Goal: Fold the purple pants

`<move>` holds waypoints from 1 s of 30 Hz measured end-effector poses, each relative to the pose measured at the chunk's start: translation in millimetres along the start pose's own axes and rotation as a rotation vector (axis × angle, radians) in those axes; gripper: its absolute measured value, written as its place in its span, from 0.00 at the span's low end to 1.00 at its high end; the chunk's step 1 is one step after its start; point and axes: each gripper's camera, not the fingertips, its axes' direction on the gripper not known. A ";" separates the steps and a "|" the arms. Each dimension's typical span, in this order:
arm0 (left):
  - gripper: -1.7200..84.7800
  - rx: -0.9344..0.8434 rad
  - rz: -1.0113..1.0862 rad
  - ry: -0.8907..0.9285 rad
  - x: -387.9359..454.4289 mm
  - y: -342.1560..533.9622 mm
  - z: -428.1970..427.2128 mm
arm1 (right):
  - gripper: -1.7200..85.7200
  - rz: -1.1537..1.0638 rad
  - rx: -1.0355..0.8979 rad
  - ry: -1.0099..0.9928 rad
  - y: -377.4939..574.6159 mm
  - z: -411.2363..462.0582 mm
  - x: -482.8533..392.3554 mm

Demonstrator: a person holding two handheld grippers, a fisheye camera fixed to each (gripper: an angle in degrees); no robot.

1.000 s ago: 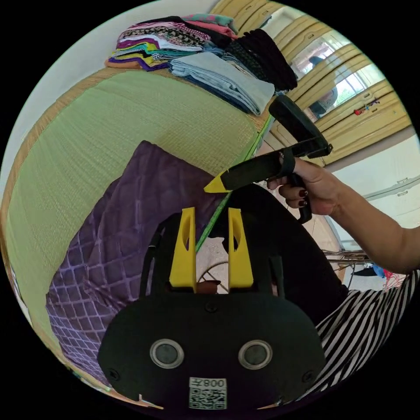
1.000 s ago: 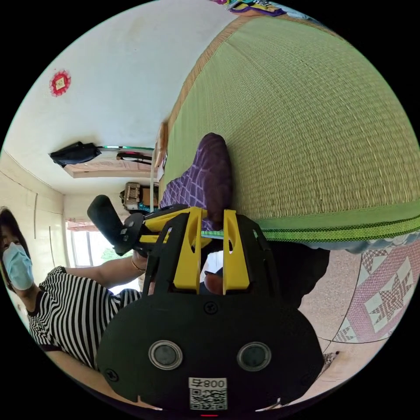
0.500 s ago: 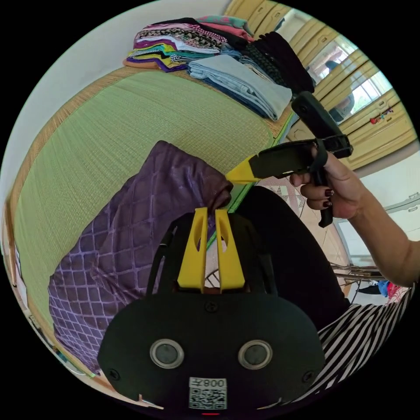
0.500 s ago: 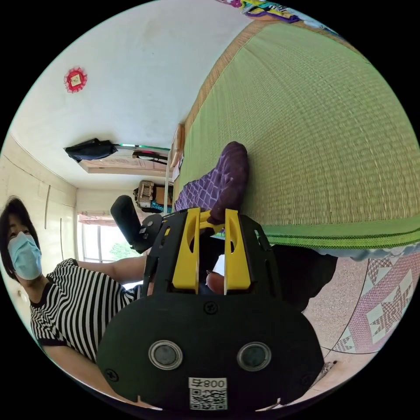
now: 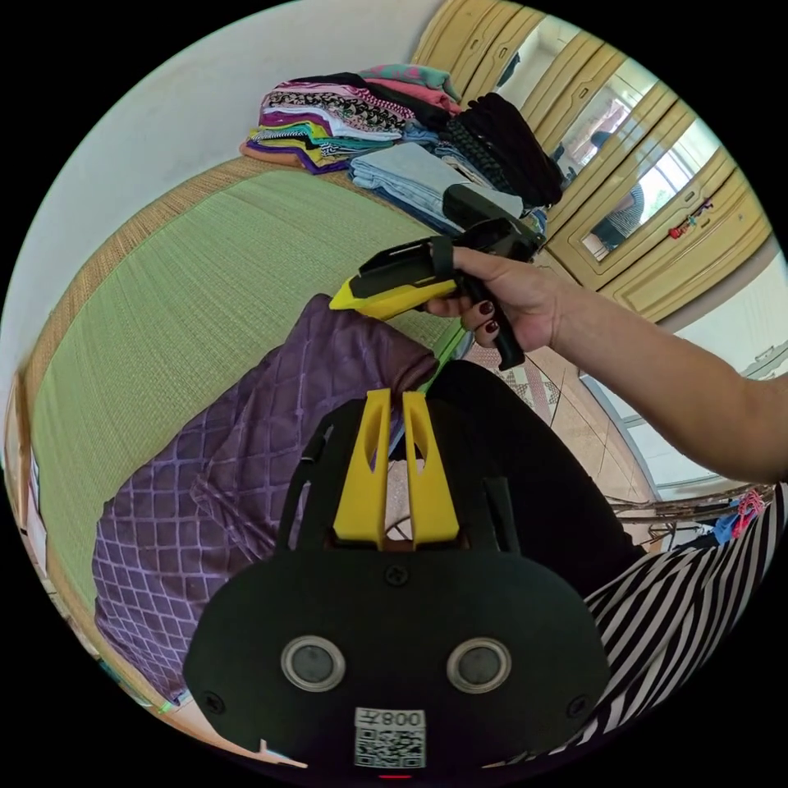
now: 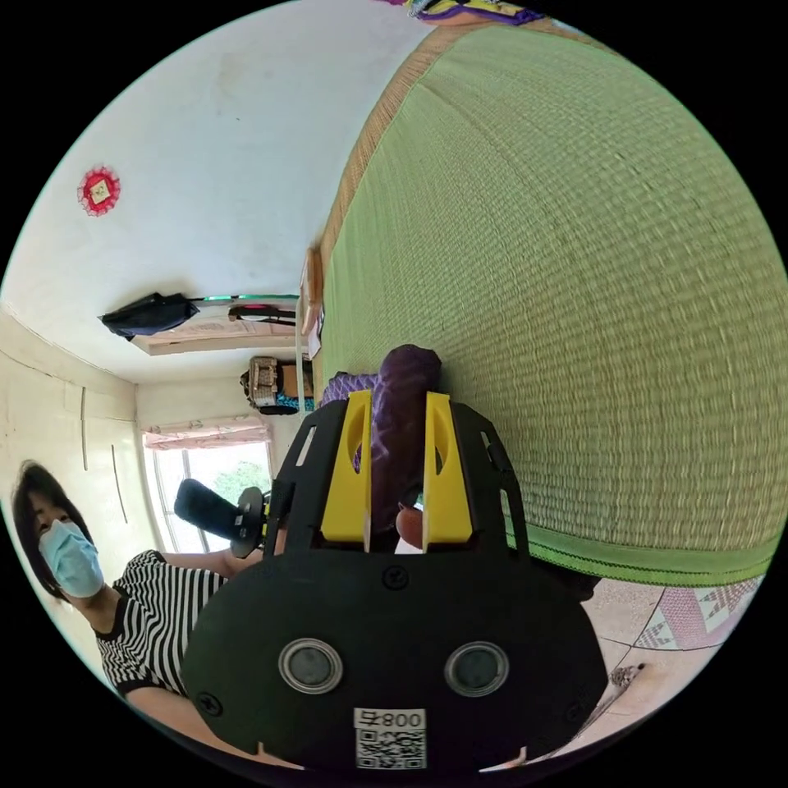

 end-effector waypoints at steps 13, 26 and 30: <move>0.05 0.131 -0.034 0.105 -56.6 95.4 -69.2 | 0.05 -0.021 0.106 0.025 1.6 37.5 -19.6; 0.05 0.350 -0.259 0.327 -192.5 289.5 -181.4 | 0.05 -0.120 0.135 0.081 4.0 193.8 -98.0; 0.05 0.436 -0.362 0.368 -237.4 362.5 -214.4 | 0.05 -0.178 0.101 0.126 1.0 266.5 -127.4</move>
